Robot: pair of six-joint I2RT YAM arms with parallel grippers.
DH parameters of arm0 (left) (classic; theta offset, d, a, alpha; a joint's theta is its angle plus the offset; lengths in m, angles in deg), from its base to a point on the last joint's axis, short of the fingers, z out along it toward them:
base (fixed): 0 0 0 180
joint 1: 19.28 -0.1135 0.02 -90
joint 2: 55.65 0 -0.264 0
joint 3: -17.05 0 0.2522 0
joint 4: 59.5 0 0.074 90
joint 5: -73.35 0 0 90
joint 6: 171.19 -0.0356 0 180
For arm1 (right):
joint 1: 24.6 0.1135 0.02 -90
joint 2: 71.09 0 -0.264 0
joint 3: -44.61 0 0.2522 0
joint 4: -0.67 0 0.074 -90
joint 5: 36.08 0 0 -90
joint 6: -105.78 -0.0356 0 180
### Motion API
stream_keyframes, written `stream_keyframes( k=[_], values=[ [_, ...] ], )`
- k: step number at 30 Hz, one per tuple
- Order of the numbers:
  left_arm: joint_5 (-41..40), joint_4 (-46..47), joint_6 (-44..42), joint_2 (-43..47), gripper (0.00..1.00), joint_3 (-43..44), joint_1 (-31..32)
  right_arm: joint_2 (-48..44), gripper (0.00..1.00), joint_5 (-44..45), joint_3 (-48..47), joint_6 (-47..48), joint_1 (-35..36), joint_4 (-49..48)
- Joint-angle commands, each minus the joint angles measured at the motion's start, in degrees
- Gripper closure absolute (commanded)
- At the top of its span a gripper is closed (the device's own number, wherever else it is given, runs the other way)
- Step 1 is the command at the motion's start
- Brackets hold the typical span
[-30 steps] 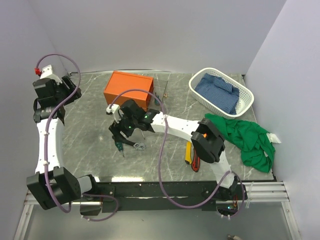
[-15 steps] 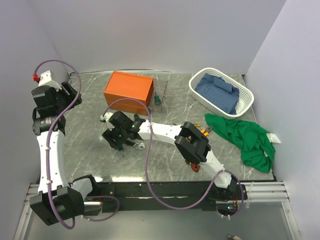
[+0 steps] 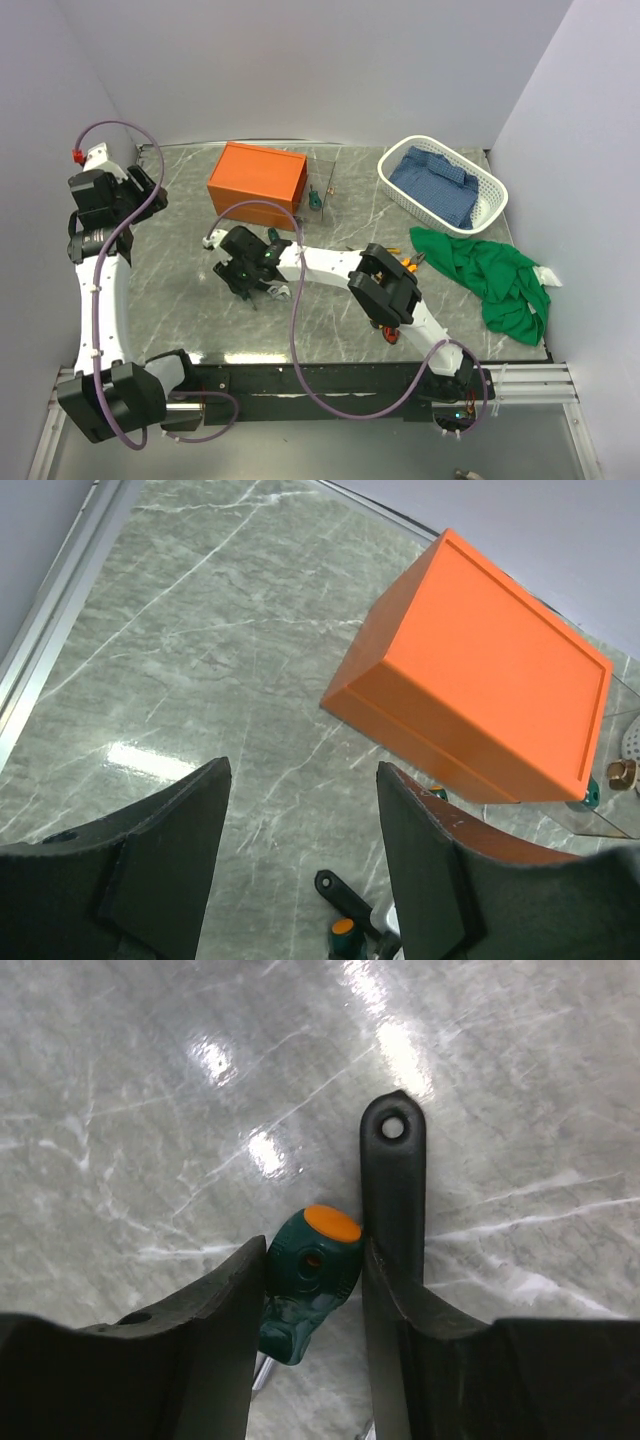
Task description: Sort the tools into containers
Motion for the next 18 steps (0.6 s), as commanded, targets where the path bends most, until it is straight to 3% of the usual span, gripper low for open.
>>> stream_keyframes(
  k=[1, 6, 9, 13, 18],
  values=[
    [2.3, 0.3, -0.6, -0.4, 0.34, 3.5, 0.2, -6.1, 0.75, -3.0, -0.7, 1.6, 0.0, 1.3],
    [7.1, 2.0, -1.1, -0.9, 0.35, 3.0, 0.2, -17.6, 0.8, -10.5, 1.9, 2.5, -1.4, 0.7],
    [11.0, 2.7, -0.6, -1.9, 0.36, 3.4, 0.2, -24.8, 0.81, -8.0, 4.1, 3.2, -2.6, -0.9],
    [13.7, 3.4, -0.1, -3.4, 0.38, 4.9, 0.5, -31.5, 0.81, -3.8, 6.9, 3.6, -7.4, -4.5],
    [14.4, 2.5, -2.2, -5.9, 0.4, 7.7, 1.4, -31.0, 0.81, -2.7, 4.2, 3.2, -18.8, -4.5]
  ],
)
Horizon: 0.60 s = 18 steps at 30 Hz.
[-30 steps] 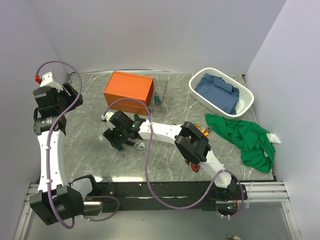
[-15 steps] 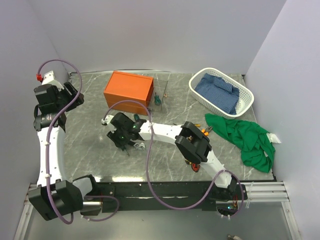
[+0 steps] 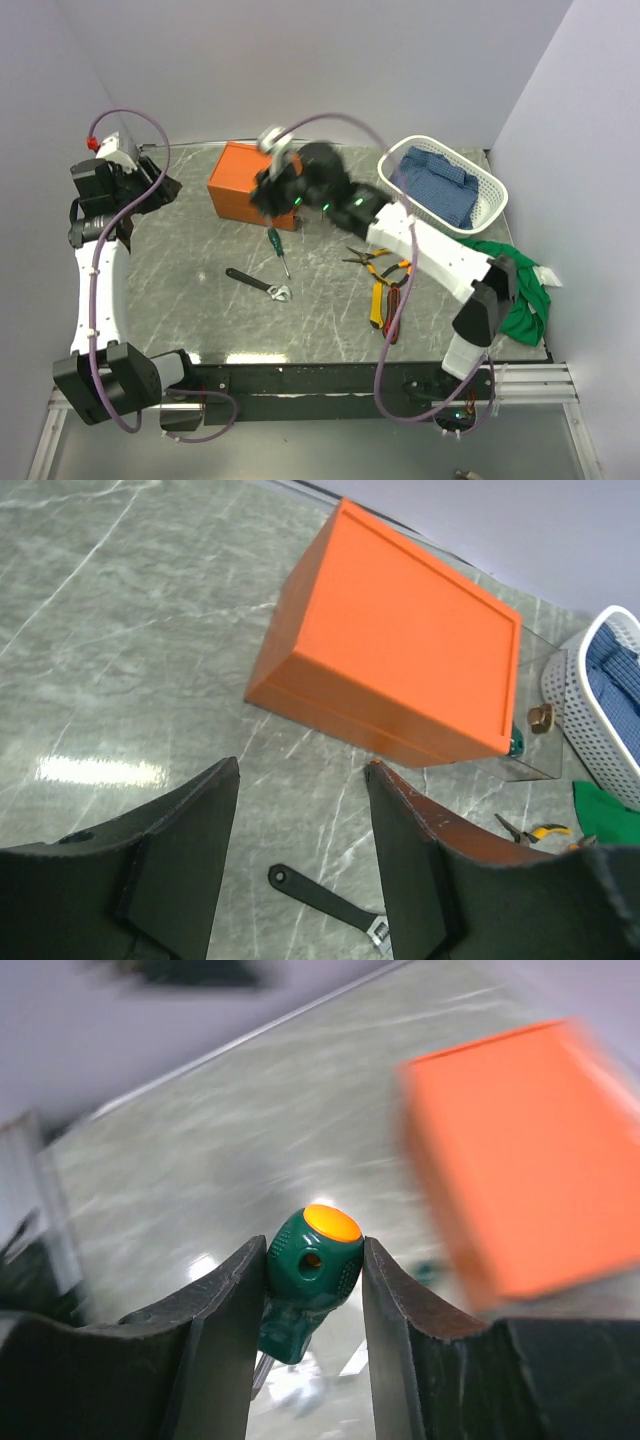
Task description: Sort the tools into containers
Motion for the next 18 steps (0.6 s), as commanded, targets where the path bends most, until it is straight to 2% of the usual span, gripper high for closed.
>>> stream_keyframes(
  k=[1, 8, 11, 13, 14, 18],
  values=[
    [2.6, 1.2, -2.4, -1.0, 0.4, 4.6, 0.8, 3.2, 0.82, 3.2, -2.1, -0.2, -9.5, -0.8],
    [2.5, -1.0, -5.1, -2.6, 0.4, 3.0, 0.9, 10.1, 0.81, 5.5, -7.3, -0.1, -17.8, -1.5],
    [1.6, -1.8, -5.8, -2.8, 0.4, 2.3, 1.1, 12.9, 0.77, 5.4, -8.5, -0.2, -19.3, -2.0],
    [1.0, -1.8, -5.8, -2.6, 0.4, 1.7, 1.1, 14.9, 0.64, 5.7, -9.4, -0.4, -19.5, -1.6],
    [0.7, -1.6, -5.6, -2.3, 0.4, 1.4, 1.1, 15.3, 0.54, 5.9, -10.0, -0.5, -19.5, -1.6],
    [0.3, -1.8, -6.0, -1.4, 0.4, 0.8, 1.1, 15.6, 0.32, 8.2, -10.8, -2.6, -19.5, -1.9]
  ],
)
